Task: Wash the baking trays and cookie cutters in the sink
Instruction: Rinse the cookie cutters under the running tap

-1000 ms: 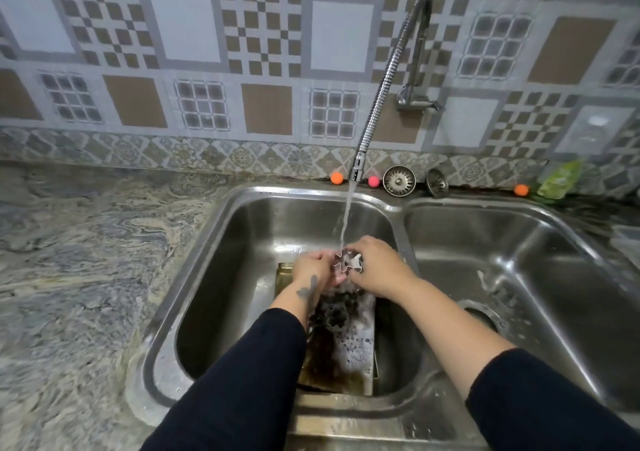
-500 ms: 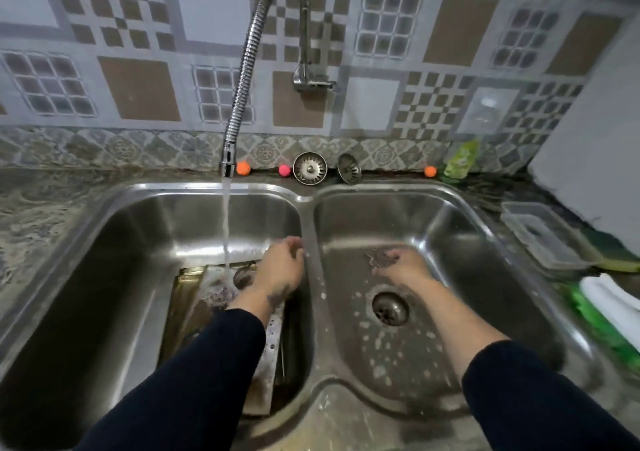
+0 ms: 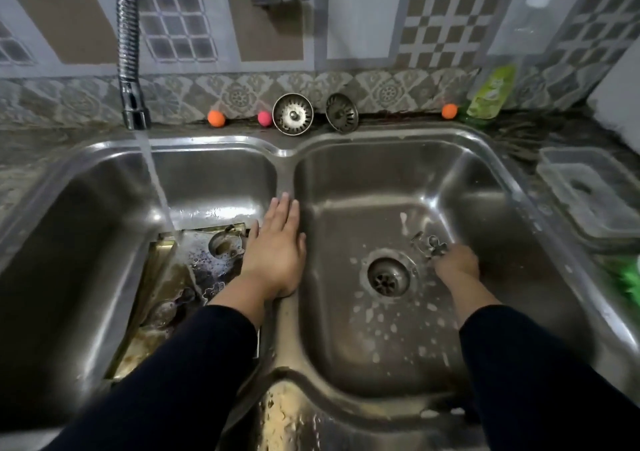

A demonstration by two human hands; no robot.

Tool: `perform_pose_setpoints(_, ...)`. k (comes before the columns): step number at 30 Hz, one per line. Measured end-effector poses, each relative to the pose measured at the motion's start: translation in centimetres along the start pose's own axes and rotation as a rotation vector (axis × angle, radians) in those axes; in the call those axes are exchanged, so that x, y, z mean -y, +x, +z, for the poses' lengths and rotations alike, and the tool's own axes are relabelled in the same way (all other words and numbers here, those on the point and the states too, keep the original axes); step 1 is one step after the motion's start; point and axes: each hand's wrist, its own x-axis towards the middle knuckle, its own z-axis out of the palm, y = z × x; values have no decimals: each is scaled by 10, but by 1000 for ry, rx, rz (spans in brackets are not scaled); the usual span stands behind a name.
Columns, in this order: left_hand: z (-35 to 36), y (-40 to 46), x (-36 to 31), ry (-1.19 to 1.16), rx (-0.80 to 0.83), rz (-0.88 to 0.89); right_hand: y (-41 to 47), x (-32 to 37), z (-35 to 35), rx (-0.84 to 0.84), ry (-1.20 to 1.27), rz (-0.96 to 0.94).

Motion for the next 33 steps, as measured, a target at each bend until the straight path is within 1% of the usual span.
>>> perform_pose_setpoints(3, 0, 1, 0, 12, 17, 1, 0, -5, -1, 22, 0, -16)
perform_pose_setpoints(6, -2, 2, -1, 56, 55, 9, -16, 0, -13, 33, -102, -58)
perform_pose_setpoints(8, -5, 2, -2, 98, 88, 19, -36, 10, -24, 69, -160, -107)
perform_pose_setpoints(11, -12, -2, -1, 147, 136, 39, -68, 33, -39, 169, -228, -208)
perform_pose_setpoints(13, -19, -6, 4, 165, 150, 89, -93, 55, -48, 221, -260, -289)
perform_pose_setpoints(15, -25, -11, 15, 134, 165, 140, -120, 83, -56, 239, -294, -399)
perform_pose_setpoints(17, -32, -17, 31, 54, 177, 148, -148, 113, -57, 223, -259, -503)
perform_pose_setpoints(19, -39, -23, 51, 11, 178, 117, -174, 144, -48, 184, -219, -615)
perform_pose_setpoints(21, -42, -29, 75, 37, 214, 85, -199, 169, -32, 153, -203, -727)
perform_pose_setpoints(24, -36, -43, 114, 16, 285, 5, -231, 196, 3, 228, -161, -850)
perform_pose_setpoints(26, -29, -53, 135, -2, 312, -47, -241, 206, 35, 289, -213, -896)
perform_pose_setpoints(28, -24, -63, 150, -17, 368, -78, -246, 213, 67, 327, -296, -905)
perform_pose_setpoints(30, -17, -71, 162, -35, 437, -99, -249, 220, 91, 304, -402, -904)
perform_pose_setpoints(33, -10, -76, 176, -79, 452, -107, -249, 229, 115, 313, -490, -851)
